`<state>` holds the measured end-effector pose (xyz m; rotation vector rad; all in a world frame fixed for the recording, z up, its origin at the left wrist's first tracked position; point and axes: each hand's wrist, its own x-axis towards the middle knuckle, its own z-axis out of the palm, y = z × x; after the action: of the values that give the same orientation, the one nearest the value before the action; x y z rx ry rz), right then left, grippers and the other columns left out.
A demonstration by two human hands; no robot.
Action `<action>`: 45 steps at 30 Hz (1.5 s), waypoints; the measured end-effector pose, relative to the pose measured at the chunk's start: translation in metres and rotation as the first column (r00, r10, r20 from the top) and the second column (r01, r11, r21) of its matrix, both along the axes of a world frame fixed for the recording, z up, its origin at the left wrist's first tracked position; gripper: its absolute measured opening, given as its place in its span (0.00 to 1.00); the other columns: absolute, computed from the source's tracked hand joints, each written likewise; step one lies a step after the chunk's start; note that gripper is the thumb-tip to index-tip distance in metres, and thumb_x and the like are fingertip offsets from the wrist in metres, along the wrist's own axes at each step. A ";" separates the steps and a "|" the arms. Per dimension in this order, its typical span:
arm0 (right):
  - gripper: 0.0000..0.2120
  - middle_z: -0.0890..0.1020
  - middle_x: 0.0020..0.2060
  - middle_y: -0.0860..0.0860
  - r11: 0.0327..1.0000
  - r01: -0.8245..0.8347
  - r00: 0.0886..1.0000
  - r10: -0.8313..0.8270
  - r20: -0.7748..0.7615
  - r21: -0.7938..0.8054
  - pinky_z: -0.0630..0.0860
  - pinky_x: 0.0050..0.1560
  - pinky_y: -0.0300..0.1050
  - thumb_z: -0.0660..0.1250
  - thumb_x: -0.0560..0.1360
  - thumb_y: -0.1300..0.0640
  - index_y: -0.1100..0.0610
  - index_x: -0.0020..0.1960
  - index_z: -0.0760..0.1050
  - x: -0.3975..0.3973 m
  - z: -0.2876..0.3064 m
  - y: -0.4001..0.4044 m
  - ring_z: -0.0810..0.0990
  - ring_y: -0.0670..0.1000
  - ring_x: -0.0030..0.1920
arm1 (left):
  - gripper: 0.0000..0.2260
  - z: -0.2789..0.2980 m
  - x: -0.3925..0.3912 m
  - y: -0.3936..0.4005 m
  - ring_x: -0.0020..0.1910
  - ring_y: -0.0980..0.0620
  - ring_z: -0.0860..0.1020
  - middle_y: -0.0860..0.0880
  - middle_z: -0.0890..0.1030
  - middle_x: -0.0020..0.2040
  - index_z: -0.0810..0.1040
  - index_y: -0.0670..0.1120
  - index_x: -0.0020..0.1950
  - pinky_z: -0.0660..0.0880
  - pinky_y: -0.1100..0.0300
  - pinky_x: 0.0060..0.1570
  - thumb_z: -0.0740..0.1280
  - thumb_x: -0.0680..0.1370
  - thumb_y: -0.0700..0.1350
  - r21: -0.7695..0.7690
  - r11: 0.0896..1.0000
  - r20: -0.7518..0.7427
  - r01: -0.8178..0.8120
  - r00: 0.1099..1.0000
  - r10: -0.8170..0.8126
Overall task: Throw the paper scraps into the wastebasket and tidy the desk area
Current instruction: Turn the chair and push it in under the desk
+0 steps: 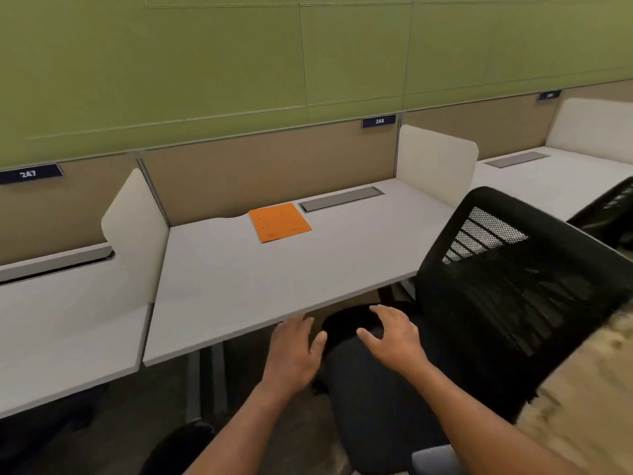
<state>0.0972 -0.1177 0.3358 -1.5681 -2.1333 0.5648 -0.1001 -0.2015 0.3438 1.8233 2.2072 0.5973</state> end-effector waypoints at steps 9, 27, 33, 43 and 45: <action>0.29 0.68 0.72 0.47 0.998 0.052 0.999 -0.051 -0.019 0.021 0.57 0.74 0.54 0.65 0.76 0.41 0.48 0.74 0.64 0.068 0.030 -0.075 0.60 0.49 0.75 | 0.25 0.005 0.081 -0.079 0.78 0.51 0.54 0.50 0.60 0.78 0.63 0.50 0.76 0.50 0.53 0.77 0.53 0.82 0.59 0.023 0.999 0.058 0.036 0.998 -0.038; 0.22 0.73 0.68 0.50 0.941 0.171 0.982 -0.186 0.024 0.293 0.60 0.71 0.54 0.65 0.76 0.42 0.51 0.66 0.74 0.285 0.110 0.060 0.66 0.52 0.71 | 0.23 0.049 0.273 0.025 0.77 0.53 0.56 0.52 0.62 0.77 0.64 0.52 0.75 0.55 0.54 0.76 0.57 0.81 0.57 0.129 0.979 0.122 0.159 0.977 -0.174; 0.22 0.72 0.70 0.51 0.963 0.204 0.960 -0.232 0.156 0.175 0.62 0.70 0.55 0.62 0.78 0.43 0.50 0.68 0.73 0.361 0.125 0.141 0.66 0.54 0.71 | 0.24 0.063 0.357 0.091 0.76 0.55 0.58 0.52 0.62 0.77 0.64 0.51 0.75 0.57 0.55 0.75 0.58 0.81 0.58 0.135 0.962 0.149 0.236 0.955 -0.256; 0.22 0.69 0.73 0.51 0.984 0.132 0.991 -0.135 -0.010 -0.122 0.65 0.70 0.47 0.62 0.80 0.53 0.47 0.74 0.66 0.398 0.091 0.178 0.69 0.53 0.72 | 0.25 0.083 0.445 0.148 0.77 0.55 0.56 0.48 0.60 0.78 0.59 0.45 0.78 0.52 0.61 0.74 0.57 0.83 0.52 0.090 0.935 0.304 0.344 0.884 -0.355; 0.22 0.72 0.71 0.52 0.981 0.151 0.987 -0.156 -0.035 -0.120 0.70 0.63 0.44 0.63 0.80 0.53 0.47 0.74 0.67 0.398 0.091 0.175 0.72 0.53 0.68 | 0.25 0.081 0.452 0.150 0.77 0.55 0.56 0.48 0.60 0.78 0.58 0.45 0.78 0.53 0.61 0.74 0.56 0.83 0.53 0.071 0.934 0.322 0.351 0.878 -0.354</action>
<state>0.4954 0.0574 0.4267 -1.7485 -1.9574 0.6756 0.3519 -0.0512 0.4244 1.9022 1.6088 0.7688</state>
